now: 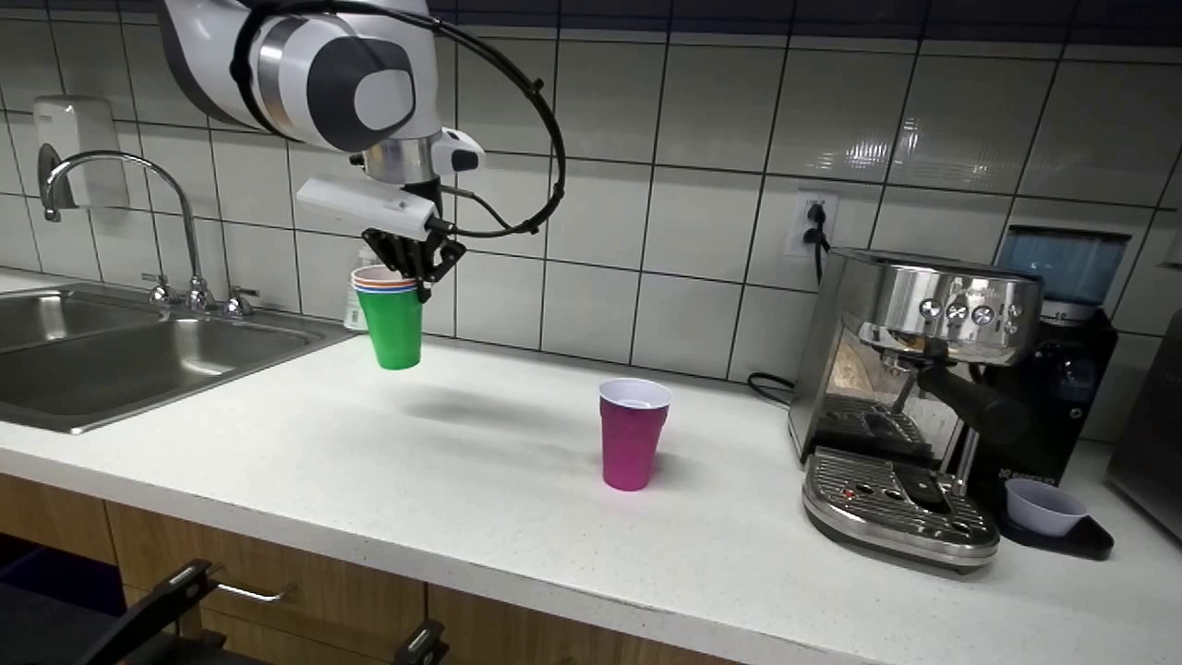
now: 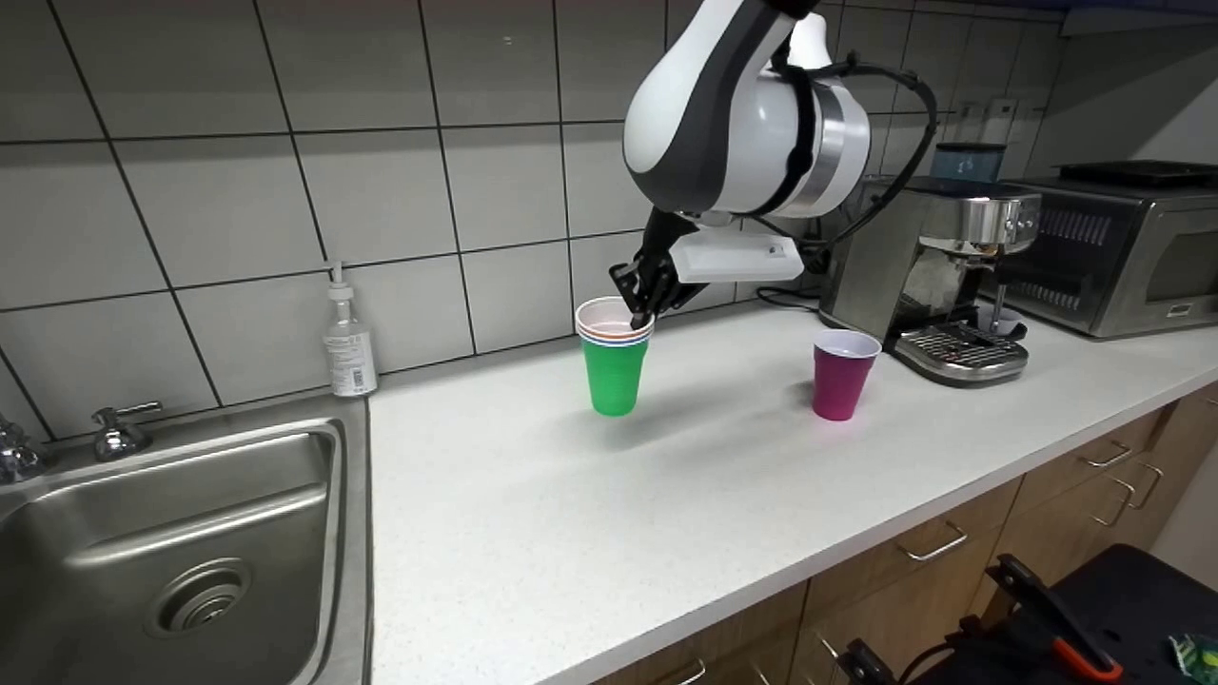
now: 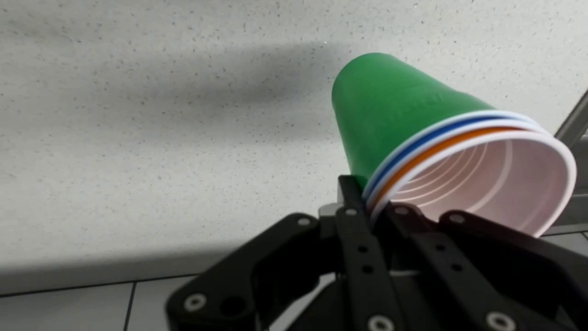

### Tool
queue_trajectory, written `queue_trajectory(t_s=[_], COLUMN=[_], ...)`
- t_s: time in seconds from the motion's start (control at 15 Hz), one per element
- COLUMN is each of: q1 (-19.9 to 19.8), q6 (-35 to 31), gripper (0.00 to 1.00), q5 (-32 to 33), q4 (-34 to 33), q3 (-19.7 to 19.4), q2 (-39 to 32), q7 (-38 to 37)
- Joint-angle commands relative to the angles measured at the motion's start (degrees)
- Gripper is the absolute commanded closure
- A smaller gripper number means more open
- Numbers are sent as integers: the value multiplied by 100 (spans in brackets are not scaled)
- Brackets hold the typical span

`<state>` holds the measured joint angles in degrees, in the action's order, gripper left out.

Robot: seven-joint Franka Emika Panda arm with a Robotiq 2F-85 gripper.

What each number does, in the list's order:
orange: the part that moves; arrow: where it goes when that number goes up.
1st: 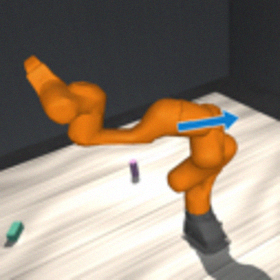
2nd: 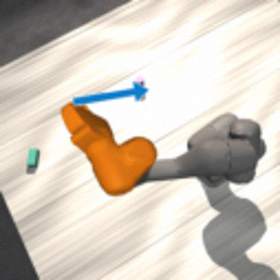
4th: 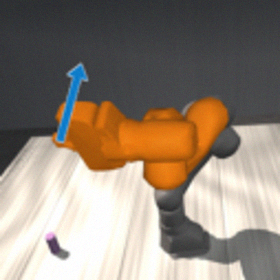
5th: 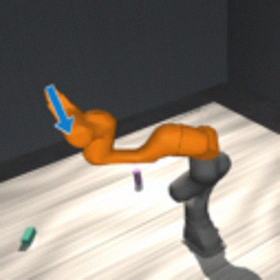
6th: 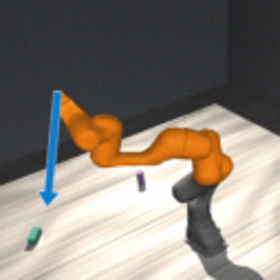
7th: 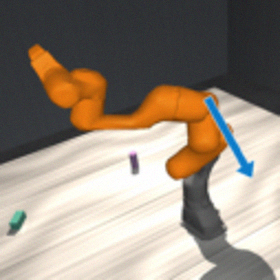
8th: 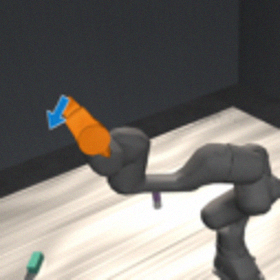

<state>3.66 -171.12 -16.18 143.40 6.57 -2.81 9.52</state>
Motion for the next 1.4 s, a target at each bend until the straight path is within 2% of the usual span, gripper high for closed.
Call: queue_trajectory(t_s=[0.0,0.27,0.53,0.73,0.93,1.33], q1=[-148,-205,-124,-150,-189,-265], q6=[105,246,595,909,1115,1302], gripper=[98,98,98,98,98,98], q5=[-52,-283,-905,-1098,-1099,-869], q4=[370,515,448,439,432,400], q3=[-155,-418,-821,-1144,-1463,-1918], q2=[514,817,1124,1322,1442,1518], q7=[152,529,1561,2144,2478,2676])
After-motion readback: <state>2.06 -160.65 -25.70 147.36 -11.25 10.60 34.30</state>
